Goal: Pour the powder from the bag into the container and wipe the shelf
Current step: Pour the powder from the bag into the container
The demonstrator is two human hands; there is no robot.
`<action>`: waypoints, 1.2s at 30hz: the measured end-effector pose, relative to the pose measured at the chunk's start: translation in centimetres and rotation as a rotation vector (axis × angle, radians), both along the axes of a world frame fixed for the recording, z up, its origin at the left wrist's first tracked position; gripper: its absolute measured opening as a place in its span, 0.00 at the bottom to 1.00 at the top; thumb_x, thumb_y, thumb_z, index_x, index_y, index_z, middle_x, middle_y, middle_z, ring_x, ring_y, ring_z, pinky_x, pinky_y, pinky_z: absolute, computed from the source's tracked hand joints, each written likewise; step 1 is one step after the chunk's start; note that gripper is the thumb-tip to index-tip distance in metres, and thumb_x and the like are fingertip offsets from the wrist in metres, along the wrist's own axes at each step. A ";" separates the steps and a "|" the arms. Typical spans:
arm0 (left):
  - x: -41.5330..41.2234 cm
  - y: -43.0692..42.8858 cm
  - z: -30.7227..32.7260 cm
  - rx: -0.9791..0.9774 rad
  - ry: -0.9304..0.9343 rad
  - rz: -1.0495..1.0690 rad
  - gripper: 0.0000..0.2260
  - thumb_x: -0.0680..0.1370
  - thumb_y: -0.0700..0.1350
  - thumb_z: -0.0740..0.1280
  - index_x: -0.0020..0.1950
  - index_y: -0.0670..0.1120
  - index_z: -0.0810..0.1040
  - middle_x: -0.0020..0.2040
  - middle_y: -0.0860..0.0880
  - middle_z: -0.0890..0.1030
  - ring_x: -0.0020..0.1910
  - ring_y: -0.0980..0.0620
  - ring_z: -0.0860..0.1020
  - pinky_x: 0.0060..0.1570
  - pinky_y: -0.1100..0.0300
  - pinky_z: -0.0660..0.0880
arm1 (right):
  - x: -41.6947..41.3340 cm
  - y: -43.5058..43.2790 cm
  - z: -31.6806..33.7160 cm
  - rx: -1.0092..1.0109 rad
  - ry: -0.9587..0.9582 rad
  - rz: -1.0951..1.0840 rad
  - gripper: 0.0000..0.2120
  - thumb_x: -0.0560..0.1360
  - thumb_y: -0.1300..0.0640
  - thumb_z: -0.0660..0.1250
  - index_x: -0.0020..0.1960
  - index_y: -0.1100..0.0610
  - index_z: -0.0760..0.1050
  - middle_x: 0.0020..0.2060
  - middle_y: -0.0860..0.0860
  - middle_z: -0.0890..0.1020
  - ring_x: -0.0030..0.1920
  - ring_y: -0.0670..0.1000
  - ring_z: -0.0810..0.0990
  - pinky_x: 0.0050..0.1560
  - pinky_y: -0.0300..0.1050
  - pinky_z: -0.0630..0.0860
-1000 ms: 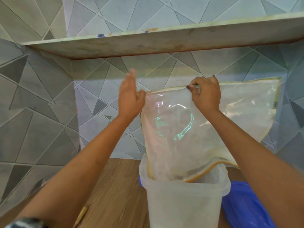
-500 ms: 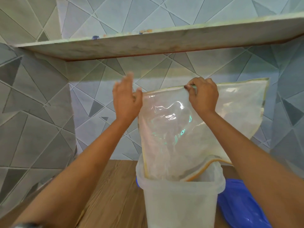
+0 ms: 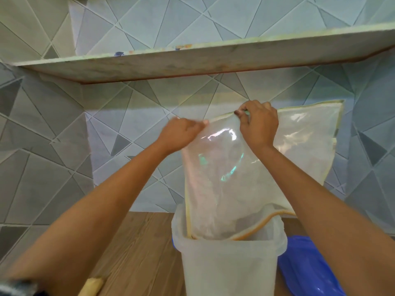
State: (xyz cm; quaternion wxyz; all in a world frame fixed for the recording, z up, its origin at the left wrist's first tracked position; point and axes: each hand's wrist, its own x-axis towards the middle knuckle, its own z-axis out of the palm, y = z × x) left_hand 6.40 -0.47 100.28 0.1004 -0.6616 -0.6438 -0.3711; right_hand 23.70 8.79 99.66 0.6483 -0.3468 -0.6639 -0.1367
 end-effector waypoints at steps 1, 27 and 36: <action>-0.1 0.0 0.5 0.215 -0.047 0.071 0.28 0.79 0.61 0.52 0.63 0.42 0.75 0.61 0.38 0.78 0.65 0.40 0.72 0.64 0.53 0.65 | 0.0 0.1 -0.1 0.003 0.012 -0.001 0.09 0.77 0.54 0.62 0.47 0.57 0.79 0.46 0.53 0.83 0.49 0.58 0.75 0.54 0.48 0.66; 1.6 -0.2 2.3 0.479 -0.180 0.113 0.25 0.80 0.56 0.54 0.74 0.45 0.61 0.74 0.43 0.64 0.74 0.45 0.62 0.72 0.51 0.58 | -1.2 0.9 1.2 0.089 0.068 -0.111 0.11 0.76 0.51 0.61 0.48 0.55 0.79 0.46 0.53 0.83 0.47 0.58 0.75 0.56 0.45 0.61; 1.2 1.1 0.7 0.264 0.047 0.071 0.33 0.75 0.65 0.46 0.73 0.45 0.65 0.72 0.40 0.67 0.74 0.44 0.62 0.72 0.51 0.56 | -1.4 1.4 1.5 0.108 0.093 -0.093 0.11 0.76 0.51 0.61 0.47 0.55 0.79 0.45 0.52 0.83 0.47 0.58 0.75 0.53 0.45 0.59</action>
